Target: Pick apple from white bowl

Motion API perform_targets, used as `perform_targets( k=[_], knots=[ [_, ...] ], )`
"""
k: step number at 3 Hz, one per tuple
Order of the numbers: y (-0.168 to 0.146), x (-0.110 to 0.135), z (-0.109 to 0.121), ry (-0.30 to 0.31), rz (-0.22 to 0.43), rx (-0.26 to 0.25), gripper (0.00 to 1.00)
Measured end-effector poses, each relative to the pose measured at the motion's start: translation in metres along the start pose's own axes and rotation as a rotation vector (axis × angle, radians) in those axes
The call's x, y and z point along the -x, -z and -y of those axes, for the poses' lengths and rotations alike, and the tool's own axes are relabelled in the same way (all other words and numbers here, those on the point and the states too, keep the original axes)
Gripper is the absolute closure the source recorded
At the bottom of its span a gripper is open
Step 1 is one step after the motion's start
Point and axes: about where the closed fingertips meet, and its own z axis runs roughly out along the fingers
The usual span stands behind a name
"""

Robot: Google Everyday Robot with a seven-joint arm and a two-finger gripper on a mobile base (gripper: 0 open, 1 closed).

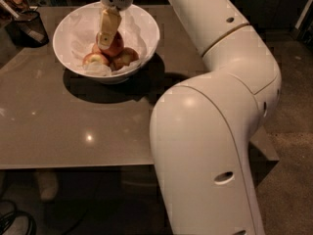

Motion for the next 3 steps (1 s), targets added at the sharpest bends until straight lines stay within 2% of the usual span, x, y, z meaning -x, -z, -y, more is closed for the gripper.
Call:
perform_targets(
  k=[3],
  knots=[
    [-0.022,-0.009,0.002,-0.030,0.034,0.039,0.23]
  ],
)
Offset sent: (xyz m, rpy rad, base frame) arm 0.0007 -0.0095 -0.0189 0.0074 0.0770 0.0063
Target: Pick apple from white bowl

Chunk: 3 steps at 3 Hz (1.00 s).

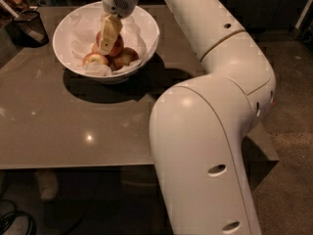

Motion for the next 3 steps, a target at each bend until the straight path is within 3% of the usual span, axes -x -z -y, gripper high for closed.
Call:
perform_targets(
  k=[3],
  knots=[
    [-0.015,-0.019,0.001,-0.048,0.024,0.031,0.24]
  ],
)
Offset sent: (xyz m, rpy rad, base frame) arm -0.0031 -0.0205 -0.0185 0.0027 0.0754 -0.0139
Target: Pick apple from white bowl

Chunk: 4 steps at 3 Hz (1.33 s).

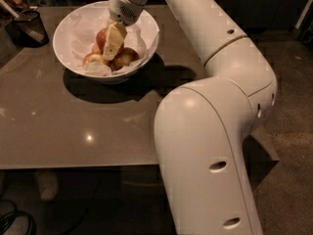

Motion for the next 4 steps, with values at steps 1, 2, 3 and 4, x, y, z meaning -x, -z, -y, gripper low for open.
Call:
perform_targets(
  k=[1,2,3,4],
  knots=[
    [-0.0031,0.0014,0.0022,0.000,0.005,-0.004,0.33],
    [-0.0031,0.0014,0.0022,0.000,0.005,-0.004,0.56],
    [-0.0031,0.0014,0.0022,0.000,0.005,-0.004,0.79],
    [-0.0030,0.0014,0.0022,0.000,0.005,-0.004,1.00]
  ],
)
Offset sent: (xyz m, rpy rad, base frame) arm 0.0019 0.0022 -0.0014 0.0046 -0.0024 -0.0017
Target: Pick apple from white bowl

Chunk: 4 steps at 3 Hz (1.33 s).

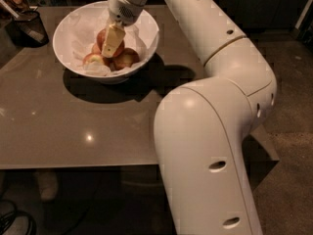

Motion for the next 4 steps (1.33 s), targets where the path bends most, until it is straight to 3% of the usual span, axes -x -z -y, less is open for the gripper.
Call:
perform_targets(
  k=[2,4],
  knots=[
    [0.054,0.033,-0.016,-0.005,0.022,-0.068,1.00],
    [0.090,0.071,-0.064,0.058,0.086,-0.030,1.00]
  ],
)
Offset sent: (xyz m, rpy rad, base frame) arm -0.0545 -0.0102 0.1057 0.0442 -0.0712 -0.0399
